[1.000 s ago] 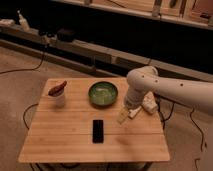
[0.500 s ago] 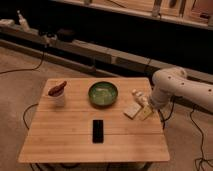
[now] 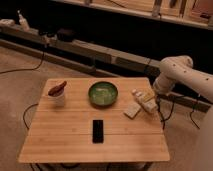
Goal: Move the arm in a circular motion
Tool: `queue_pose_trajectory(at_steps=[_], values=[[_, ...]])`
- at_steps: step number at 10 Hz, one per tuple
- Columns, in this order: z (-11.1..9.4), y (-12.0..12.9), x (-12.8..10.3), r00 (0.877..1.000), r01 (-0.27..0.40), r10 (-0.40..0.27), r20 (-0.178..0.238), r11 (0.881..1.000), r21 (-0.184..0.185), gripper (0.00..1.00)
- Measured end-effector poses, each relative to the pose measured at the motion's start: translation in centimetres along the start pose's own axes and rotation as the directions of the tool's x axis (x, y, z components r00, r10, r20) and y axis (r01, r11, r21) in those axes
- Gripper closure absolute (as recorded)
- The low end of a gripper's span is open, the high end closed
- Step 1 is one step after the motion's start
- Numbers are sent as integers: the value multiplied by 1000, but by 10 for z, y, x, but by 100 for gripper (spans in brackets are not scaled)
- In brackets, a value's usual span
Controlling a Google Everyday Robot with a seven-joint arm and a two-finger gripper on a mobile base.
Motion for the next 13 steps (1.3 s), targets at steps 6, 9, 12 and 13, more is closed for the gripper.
queue_pose_trajectory(at_steps=[6,9,12,13], values=[[9,-101,111,983,177,-176,-59,984,13,20],[8,-192,99,928,371,-367,-65,926,67,20],[7,-241,43,839,543,-544,-27,832,117,20],[7,-242,21,801,596,-598,-12,796,108,20]])
